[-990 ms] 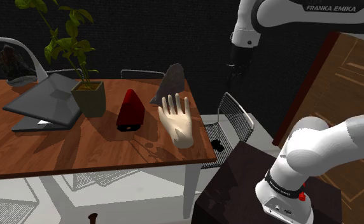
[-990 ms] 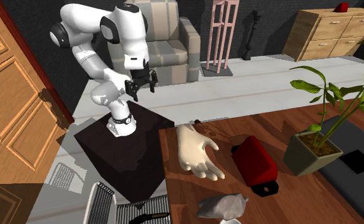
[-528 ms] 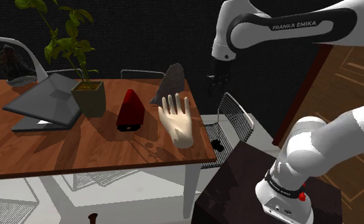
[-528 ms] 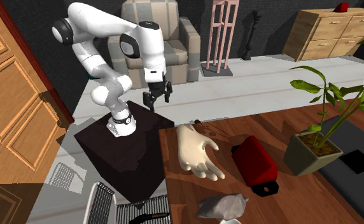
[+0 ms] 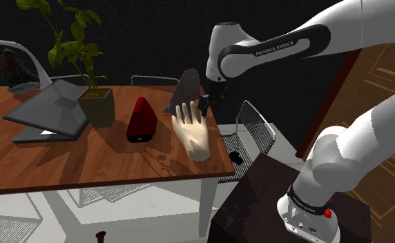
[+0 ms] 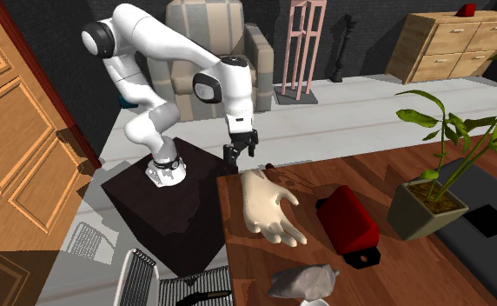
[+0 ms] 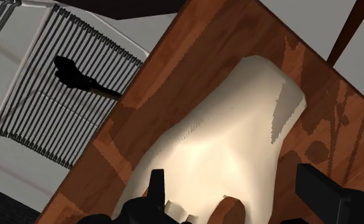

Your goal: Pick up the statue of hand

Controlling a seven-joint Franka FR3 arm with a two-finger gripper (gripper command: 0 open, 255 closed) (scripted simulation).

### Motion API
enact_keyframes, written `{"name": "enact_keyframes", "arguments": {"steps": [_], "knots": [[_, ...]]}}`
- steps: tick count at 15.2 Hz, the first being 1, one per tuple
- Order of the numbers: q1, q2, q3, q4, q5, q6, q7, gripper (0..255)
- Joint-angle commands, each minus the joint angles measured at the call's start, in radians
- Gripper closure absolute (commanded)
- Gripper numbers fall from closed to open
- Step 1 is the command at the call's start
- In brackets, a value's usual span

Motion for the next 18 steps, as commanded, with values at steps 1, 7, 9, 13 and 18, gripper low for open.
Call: {"name": "enact_keyframes", "arguments": {"steps": [1, 7, 9, 13, 18], "knots": [[0.004, 0.080, 0.017, 0.041, -0.008, 0.052, 0.023, 0], [0.009, 0.297, 0.054, 0.147, -0.061, 0.196, 0.093, 0], [0.012, 0.371, 0.064, 0.194, -0.087, 0.233, 0.120, 0], [0.024, 0.512, 0.073, 0.296, -0.142, 0.288, 0.174, 0], [0.026, 0.549, 0.068, 0.272, -0.160, 0.348, 0.192, 0]]}}
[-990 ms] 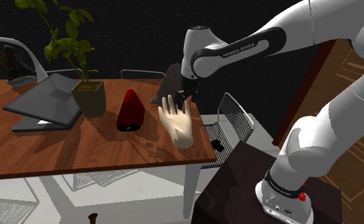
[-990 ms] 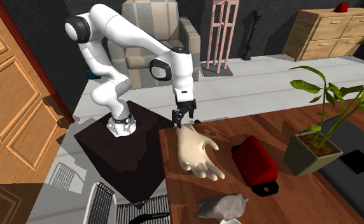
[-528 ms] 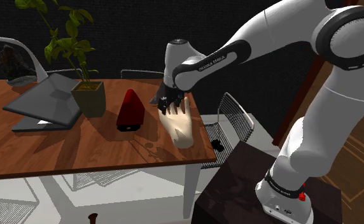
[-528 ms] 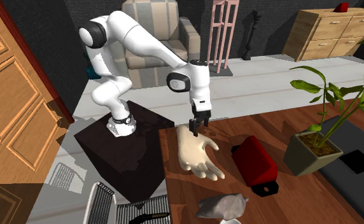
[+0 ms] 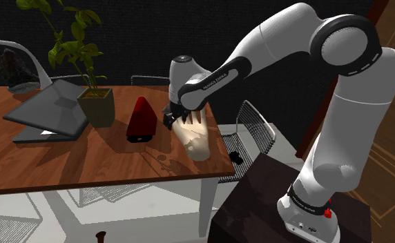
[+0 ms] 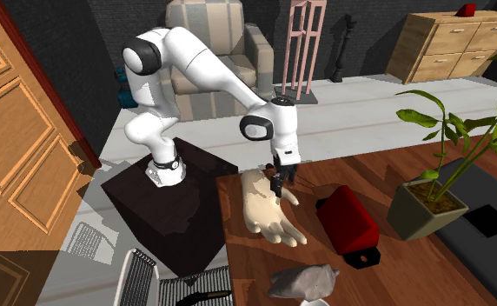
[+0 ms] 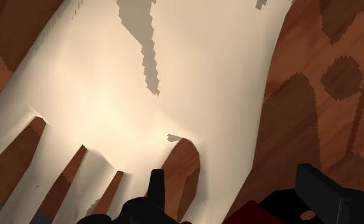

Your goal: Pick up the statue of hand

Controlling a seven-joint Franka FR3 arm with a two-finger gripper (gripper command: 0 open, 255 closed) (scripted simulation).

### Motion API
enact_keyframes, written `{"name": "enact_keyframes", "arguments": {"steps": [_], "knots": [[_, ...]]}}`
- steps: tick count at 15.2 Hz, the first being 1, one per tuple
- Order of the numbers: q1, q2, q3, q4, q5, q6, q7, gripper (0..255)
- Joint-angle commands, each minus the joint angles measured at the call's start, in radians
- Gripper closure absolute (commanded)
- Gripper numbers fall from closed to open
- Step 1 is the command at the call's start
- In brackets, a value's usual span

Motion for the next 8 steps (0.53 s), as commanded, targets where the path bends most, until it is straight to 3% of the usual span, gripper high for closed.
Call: {"name": "enact_keyframes", "arguments": {"steps": [1, 4, 5, 8], "knots": [[0.000, 0.019, -0.002, -0.005, -0.008, 0.024, 0.006, 0], [0.001, 0.032, -0.004, -0.011, -0.014, 0.042, 0.012, 0], [0.000, 0.034, -0.004, -0.009, -0.014, 0.043, 0.012, 255], [0.000, 0.034, -0.004, -0.009, -0.015, 0.043, 0.012, 255]]}}
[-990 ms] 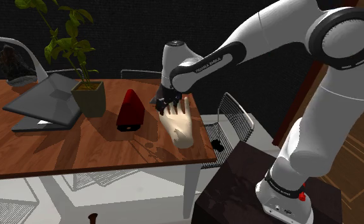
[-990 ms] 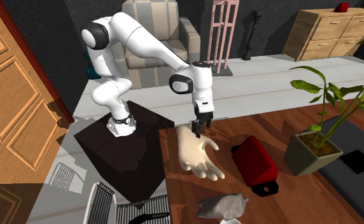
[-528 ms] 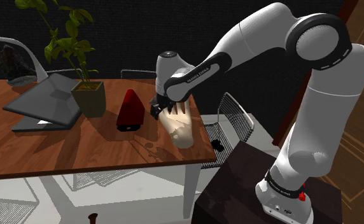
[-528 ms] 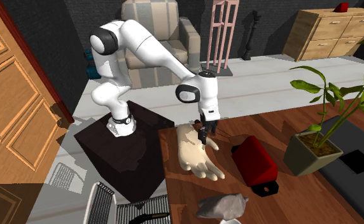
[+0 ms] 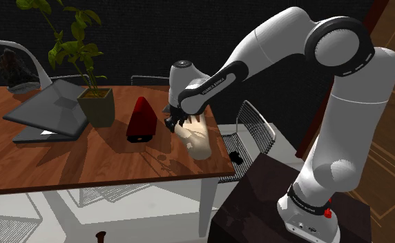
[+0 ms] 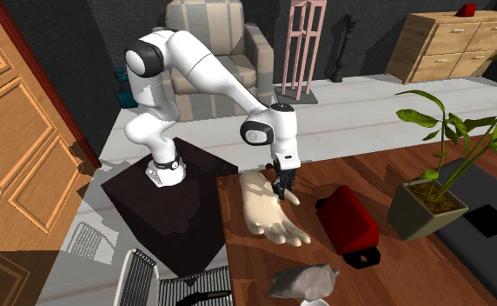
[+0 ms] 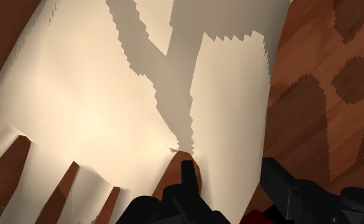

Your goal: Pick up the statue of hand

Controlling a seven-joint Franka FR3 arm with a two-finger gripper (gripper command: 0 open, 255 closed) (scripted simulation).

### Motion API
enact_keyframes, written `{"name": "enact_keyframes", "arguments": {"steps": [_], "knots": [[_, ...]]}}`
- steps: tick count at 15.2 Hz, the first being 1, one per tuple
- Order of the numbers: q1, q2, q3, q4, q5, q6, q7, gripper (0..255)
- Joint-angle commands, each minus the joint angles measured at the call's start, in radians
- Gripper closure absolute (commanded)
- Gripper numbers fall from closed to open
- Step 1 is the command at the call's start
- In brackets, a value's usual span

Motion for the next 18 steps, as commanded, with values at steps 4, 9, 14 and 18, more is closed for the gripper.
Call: {"name": "enact_keyframes", "arguments": {"steps": [4, 9, 14, 18], "knots": [[-0.001, 0.002, -0.001, -0.001, -0.001, 0.000, 0.000, 255], [-0.001, -0.025, 0.003, 0.009, 0.012, -0.037, -0.011, 255], [-0.002, -0.063, 0.007, 0.034, 0.030, -0.097, -0.029, 255], [-0.003, -0.089, 0.009, 0.058, 0.042, -0.147, -0.042, 255]]}}
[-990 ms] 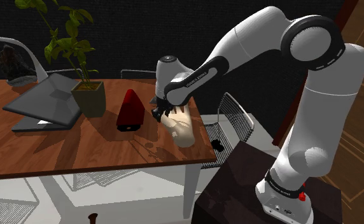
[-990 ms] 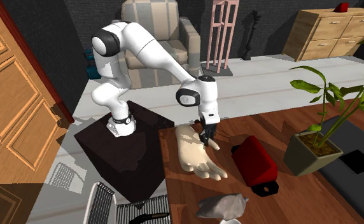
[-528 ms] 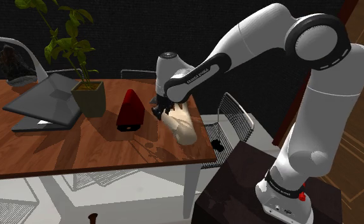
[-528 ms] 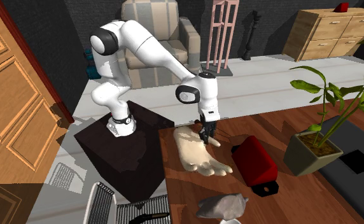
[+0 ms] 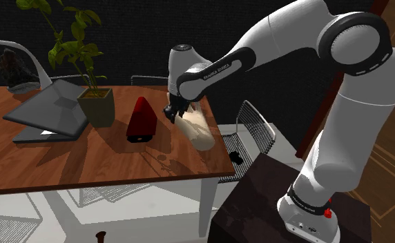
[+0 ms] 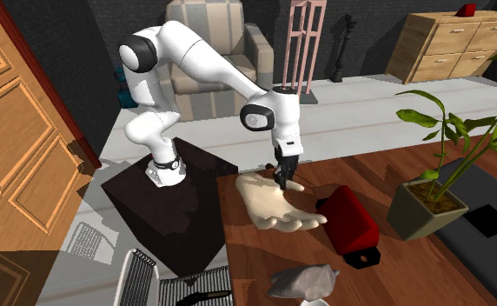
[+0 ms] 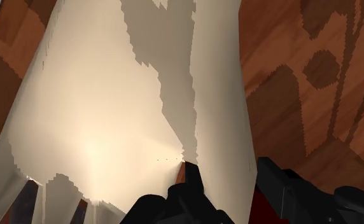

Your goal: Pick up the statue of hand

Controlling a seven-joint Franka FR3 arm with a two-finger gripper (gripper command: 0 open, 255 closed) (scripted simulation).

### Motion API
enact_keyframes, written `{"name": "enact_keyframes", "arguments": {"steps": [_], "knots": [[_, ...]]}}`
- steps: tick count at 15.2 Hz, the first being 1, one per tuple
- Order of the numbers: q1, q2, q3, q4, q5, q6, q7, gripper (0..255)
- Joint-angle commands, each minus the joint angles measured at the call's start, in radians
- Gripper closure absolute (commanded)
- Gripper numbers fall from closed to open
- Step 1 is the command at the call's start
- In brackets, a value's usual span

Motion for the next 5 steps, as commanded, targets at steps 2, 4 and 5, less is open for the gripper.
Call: {"name": "enact_keyframes", "arguments": {"steps": [2, 4, 5], "knots": [[-0.001, -0.023, 0.001, 0.020, 0.010, -0.039, -0.012, 255], [-0.001, -0.029, 0.001, 0.028, 0.013, -0.053, -0.015, 255], [-0.001, -0.029, 0.001, 0.028, 0.013, -0.053, -0.015, 255]]}}
